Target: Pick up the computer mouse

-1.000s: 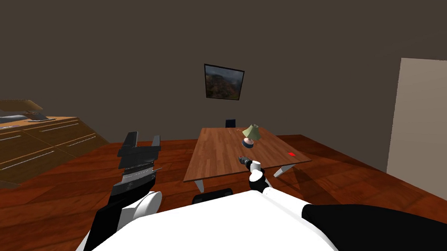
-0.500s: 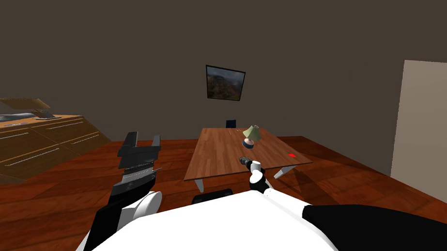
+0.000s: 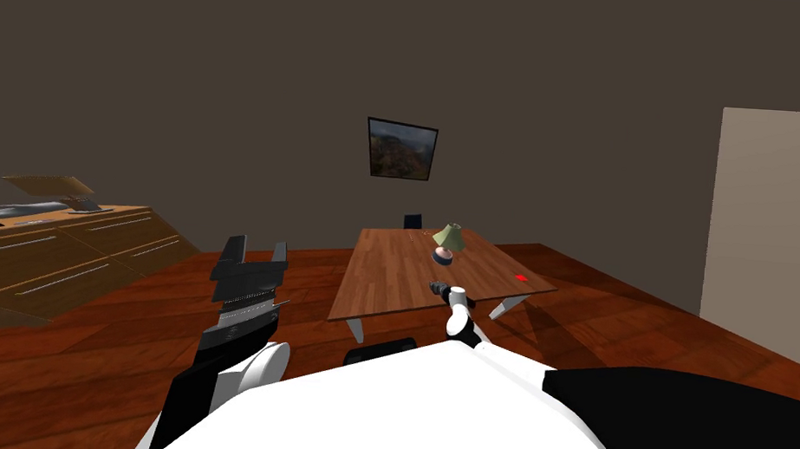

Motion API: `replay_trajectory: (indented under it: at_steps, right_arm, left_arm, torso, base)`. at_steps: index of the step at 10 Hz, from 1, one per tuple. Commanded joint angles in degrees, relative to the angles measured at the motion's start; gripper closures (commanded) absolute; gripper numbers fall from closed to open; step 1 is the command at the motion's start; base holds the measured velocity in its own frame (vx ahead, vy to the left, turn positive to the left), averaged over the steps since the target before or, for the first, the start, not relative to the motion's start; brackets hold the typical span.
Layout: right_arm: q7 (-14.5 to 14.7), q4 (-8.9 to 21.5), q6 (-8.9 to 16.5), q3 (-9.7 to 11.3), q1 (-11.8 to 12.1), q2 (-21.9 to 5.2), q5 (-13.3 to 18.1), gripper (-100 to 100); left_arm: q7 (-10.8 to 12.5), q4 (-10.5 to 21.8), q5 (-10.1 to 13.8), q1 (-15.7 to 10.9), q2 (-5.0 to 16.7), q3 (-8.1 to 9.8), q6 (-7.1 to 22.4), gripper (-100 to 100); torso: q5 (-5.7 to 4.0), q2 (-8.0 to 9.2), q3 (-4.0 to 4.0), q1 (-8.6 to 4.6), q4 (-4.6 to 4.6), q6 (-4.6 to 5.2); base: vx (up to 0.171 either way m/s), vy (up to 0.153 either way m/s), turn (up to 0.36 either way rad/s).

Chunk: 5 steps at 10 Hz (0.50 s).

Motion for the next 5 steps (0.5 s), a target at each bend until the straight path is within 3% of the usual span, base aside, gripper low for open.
replay_trajectory:
  at_steps: [1,3,5]
  right_arm:
    - [-2.86,-1.3,-2.28,2.86,1.62,-0.05,0.28,100]
    - [-5.18,-1.3,-2.28,6.27,1.62,-0.05,0.28,100]
    - [-6.83,-1.3,-2.28,6.73,1.62,-0.05,0.28,100]
  left_arm:
    - [0.0,0.0,0.0,0.0,0.0,0.0,0.0,0]
    - [0.0,0.0,0.0,0.0,0.0,0.0,0.0,0]
    - [0.0,0.0,0.0,0.0,0.0,0.0,0.0,0]
  torso:
    - [0.0,0.0,0.0,0.0,0.0,0.0]
    - [-0.02,-0.02,-0.07,-0.19,-0.11,0.14]
    - [-0.03,-0.13,-0.13,-0.11,-0.12,0.07]
  base:
    - [-0.022,-0.033,0.062]
    - [-0.017,-0.03,0.001]
    - [-0.001,-0.004,-0.003]
